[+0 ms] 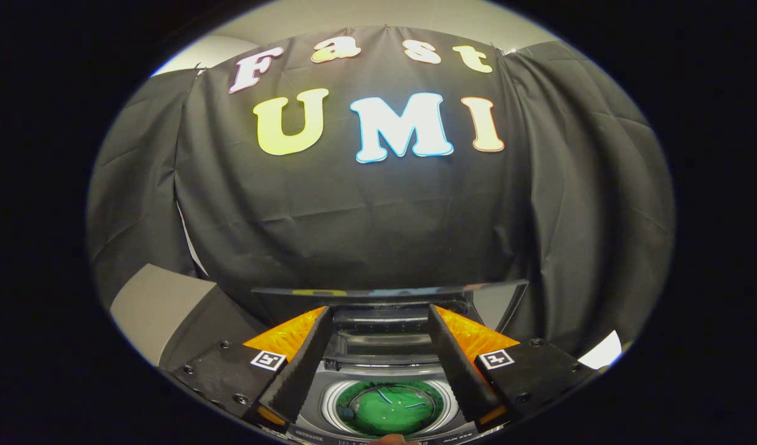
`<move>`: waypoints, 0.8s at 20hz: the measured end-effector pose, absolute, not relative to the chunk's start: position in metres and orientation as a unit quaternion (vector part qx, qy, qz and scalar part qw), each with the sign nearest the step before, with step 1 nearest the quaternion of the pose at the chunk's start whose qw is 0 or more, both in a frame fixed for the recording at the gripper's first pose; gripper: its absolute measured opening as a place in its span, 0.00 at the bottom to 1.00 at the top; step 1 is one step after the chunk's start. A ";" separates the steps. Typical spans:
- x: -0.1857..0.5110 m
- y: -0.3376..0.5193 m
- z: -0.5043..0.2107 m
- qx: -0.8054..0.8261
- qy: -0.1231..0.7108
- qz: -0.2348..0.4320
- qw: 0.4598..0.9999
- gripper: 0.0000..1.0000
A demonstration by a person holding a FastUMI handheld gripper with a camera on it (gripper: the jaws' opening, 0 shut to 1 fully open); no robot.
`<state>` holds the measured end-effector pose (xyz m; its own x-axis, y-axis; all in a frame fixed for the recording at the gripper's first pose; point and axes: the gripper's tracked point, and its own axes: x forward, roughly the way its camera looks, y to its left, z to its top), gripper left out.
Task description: Put the clothes into the washing machine and then close the washing machine lid.
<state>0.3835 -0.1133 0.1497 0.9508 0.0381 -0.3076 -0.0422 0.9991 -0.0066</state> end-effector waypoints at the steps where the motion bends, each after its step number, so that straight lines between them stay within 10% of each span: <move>1: 0.387 -0.111 0.153 -0.006 0.154 0.024 0.988 0.98; 16: 0.481 -0.105 0.128 -0.007 0.188 0.025 0.982 0.97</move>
